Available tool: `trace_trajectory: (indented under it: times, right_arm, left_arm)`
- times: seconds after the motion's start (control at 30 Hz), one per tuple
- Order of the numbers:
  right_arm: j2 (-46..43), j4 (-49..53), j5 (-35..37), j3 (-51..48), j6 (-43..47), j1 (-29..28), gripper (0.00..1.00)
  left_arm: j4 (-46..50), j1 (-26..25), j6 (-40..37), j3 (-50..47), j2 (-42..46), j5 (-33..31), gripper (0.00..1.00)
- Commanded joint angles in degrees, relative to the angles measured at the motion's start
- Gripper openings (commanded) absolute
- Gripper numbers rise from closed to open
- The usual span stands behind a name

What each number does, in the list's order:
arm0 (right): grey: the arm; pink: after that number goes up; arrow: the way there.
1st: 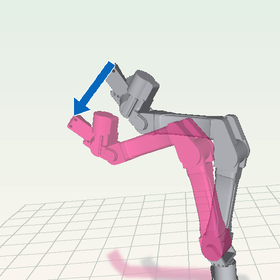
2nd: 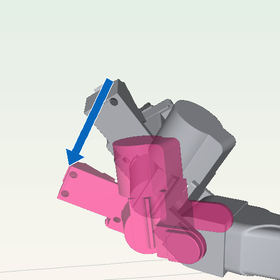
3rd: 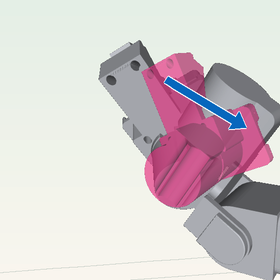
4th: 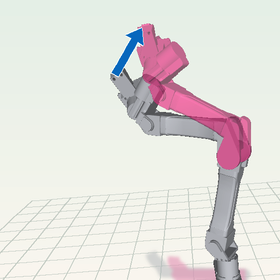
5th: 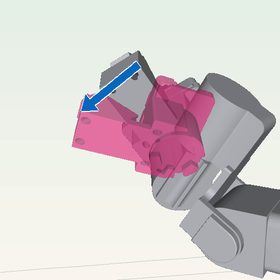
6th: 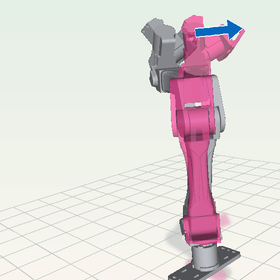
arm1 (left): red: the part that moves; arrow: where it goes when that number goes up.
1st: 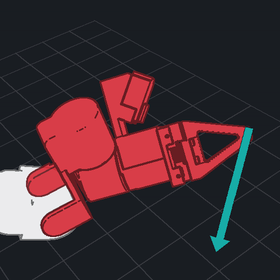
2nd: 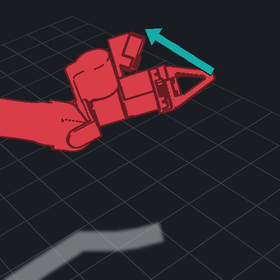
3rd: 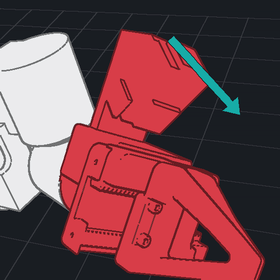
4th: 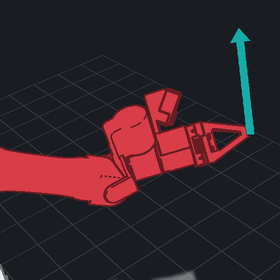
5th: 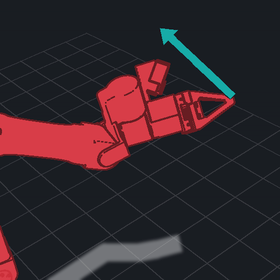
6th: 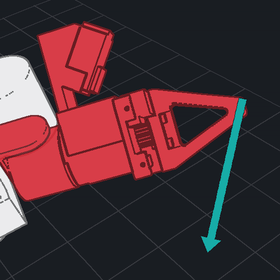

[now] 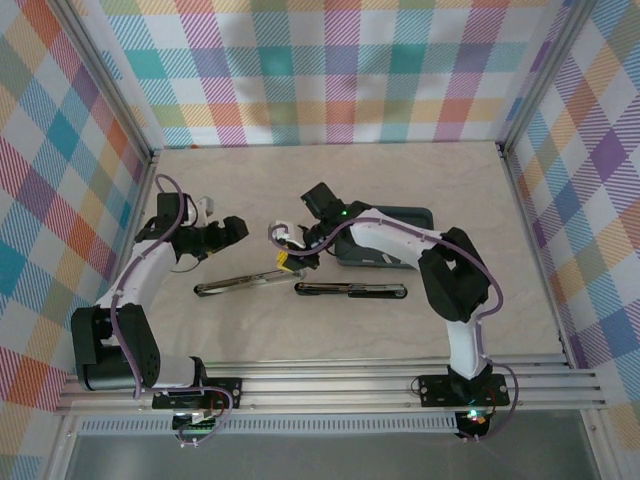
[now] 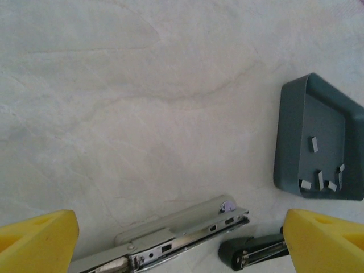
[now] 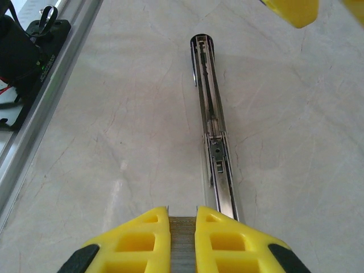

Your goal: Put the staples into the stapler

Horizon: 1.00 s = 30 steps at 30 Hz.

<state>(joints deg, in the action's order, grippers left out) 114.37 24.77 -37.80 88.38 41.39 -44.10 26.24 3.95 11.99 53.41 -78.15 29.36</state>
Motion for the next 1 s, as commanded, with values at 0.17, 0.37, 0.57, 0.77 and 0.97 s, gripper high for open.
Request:
trace_trajectory:
  times: [0.17,0.37,0.57,0.77,0.97]
  right_arm:
    - [5.10,0.71,-2.25,4.21,3.09,-1.78,0.14]
    - [7.79,-0.42,-1.14,5.11,3.24,-2.05,0.14]
    - [9.55,-1.74,-0.30,5.56,2.45,-2.03,0.14]
    - [10.25,-2.78,1.06,5.23,2.47,-1.85,0.14]
    - [10.86,-3.66,0.83,5.57,2.29,-1.09,0.14]
  left_arm:
    - [-0.80,1.94,-2.98,-1.08,-1.20,3.08,0.93]
    - [-0.13,1.90,-3.76,-0.62,-2.86,3.05,0.93]
    - [-0.05,1.90,-3.75,-0.41,-3.99,3.16,0.93]
    - [0.11,1.94,-3.95,-0.26,-4.50,3.02,0.93]
    - [0.07,1.94,-3.99,-0.25,-4.94,2.98,0.93]
